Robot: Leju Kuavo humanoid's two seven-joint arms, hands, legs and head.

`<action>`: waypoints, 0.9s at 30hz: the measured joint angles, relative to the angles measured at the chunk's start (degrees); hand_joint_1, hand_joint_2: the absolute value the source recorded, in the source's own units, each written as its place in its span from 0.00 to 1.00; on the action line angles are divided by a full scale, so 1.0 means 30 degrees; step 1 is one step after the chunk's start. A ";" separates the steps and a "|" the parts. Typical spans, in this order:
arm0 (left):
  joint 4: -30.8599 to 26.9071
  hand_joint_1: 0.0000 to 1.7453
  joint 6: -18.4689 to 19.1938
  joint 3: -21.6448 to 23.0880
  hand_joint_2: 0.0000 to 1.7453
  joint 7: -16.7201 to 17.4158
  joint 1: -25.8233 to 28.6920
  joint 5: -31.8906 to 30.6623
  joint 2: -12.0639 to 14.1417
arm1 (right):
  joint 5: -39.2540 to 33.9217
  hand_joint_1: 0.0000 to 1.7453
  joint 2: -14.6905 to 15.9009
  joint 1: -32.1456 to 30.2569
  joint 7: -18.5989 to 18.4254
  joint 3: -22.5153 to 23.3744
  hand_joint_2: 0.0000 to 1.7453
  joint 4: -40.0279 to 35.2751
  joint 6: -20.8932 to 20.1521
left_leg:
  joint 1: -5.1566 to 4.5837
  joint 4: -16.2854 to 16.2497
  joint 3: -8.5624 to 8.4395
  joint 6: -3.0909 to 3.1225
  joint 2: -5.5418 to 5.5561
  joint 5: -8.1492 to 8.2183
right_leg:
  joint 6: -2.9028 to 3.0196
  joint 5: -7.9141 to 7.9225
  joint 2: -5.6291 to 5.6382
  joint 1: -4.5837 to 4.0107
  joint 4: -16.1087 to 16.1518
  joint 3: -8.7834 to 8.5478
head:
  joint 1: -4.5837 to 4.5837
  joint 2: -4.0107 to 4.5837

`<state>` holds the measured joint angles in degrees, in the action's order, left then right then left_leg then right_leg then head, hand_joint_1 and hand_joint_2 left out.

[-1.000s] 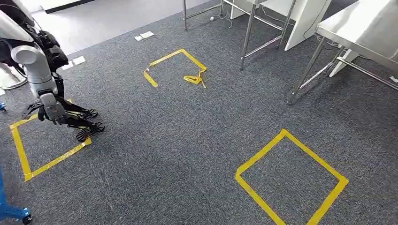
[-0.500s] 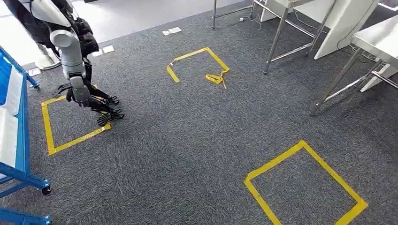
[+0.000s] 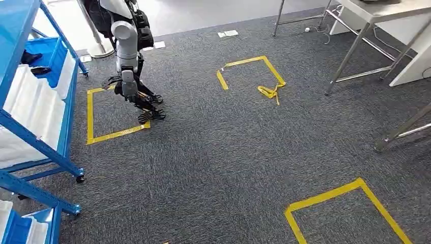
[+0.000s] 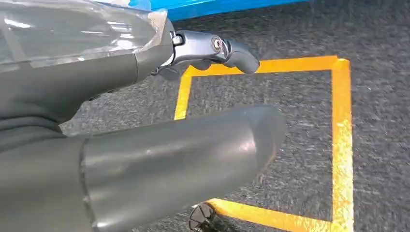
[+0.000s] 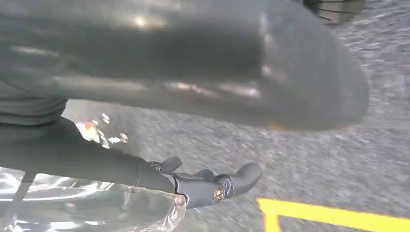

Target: Take the parts from the cabinet and place them on the table.

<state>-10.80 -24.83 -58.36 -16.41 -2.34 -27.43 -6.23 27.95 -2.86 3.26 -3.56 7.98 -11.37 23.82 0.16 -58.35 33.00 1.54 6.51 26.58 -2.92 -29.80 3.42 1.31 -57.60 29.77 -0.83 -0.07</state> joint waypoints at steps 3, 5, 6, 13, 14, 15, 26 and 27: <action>0.0007 0.00 0.0000 0.0000 0.00 0.0007 0.0113 -0.0001 0.0000 | 0.0022 0.00 0.0007 0.0084 -0.0014 0.0007 0.00 0.0000 0.0088 | 0.0135 0.0167 0.0181 -0.0339 0.0394 -0.0206 | 0.0358 0.0108 -0.0488 -0.0175 -0.0081 -0.0145 | 0.0065 0.0000; 0.0015 0.00 0.0000 0.0000 0.00 0.0015 0.0140 -0.0029 -0.0022 | 0.0044 0.00 0.0051 0.0112 -0.0007 0.0007 0.00 0.0000 0.0168 | 0.0069 -0.0588 0.0525 -0.0422 -0.0762 0.0392 | 0.0654 0.0252 -0.0922 0.0047 0.0092 -0.0154 | 0.0087 0.0000; 0.0015 0.00 0.0000 0.0000 0.00 0.0022 0.0114 -0.0029 -0.0029 | 0.0058 0.00 0.0051 0.0107 0.0001 0.0007 0.00 0.0000 0.0190 | 0.0076 -0.1646 0.1040 -0.0478 -0.1418 0.1092 | 0.0914 0.0247 -0.1134 0.0001 0.0090 -0.0147 | 0.0248 0.0000; 0.0015 0.00 -0.0036 0.0000 0.00 0.0044 0.0127 -0.0022 -0.0044 | 0.0146 0.00 0.0117 0.0074 0.0001 0.0007 0.00 0.0000 0.0226 | 0.0288 -0.1726 0.0686 -0.0617 -0.2688 0.0692 | 0.1032 0.0048 -0.2995 -0.0205 0.0082 -0.0059 | 0.0277 0.0000; 0.0015 0.00 -0.0036 0.0000 0.00 0.0044 0.0094 -0.0022 -0.0051 | 0.0182 0.00 0.0117 0.0101 0.0001 0.0007 0.00 0.0000 0.0226 | 0.0255 -0.0293 -0.0236 -0.0552 -0.3773 0.0480 | 0.0944 -0.0013 -0.3154 -0.0291 0.0066 -0.0319 | 0.0305 0.0000; 0.0015 0.00 -0.0022 0.0000 0.00 0.0044 0.0025 -0.0022 -0.0044 | 0.0204 0.00 0.0123 0.0052 0.0001 0.0007 0.00 0.0000 0.0240 | 0.0152 -0.0113 -0.0278 -0.0518 -0.3779 0.0470 | 0.0786 -0.0114 -0.3347 -0.0521 0.0004 -0.0164 | 0.0255 0.0000; 0.0022 0.00 0.0022 0.0000 0.00 0.0029 0.0057 -0.0088 0.0015 | 0.0080 0.00 0.0226 -0.0080 0.0117 0.0007 0.00 -0.0015 0.0474 | 0.0105 0.0233 -0.0124 0.0321 -0.0976 0.0008 | 0.0203 -0.2026 -0.1191 -0.0120 -0.5438 0.2380 | 0.0065 0.0000; 0.0022 0.00 0.0029 0.0000 0.00 0.0044 0.0081 -0.0109 0.0007 | 0.0073 0.00 0.0270 -0.0068 0.0124 0.0007 0.00 -0.0015 0.0488 | 0.0130 0.0208 -0.0154 0.0297 -0.0670 0.0002 | -0.0064 -0.1291 -0.1122 -0.0041 -0.3962 0.1740 | 0.0072 0.0000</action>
<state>-10.73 -24.74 -58.36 -16.28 -2.10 -27.76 -6.21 28.17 -2.05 3.06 -3.19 8.00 -11.41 25.29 0.55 -57.73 32.54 2.43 4.50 26.59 -3.11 -33.67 0.05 1.19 -69.48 34.99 -0.61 -0.07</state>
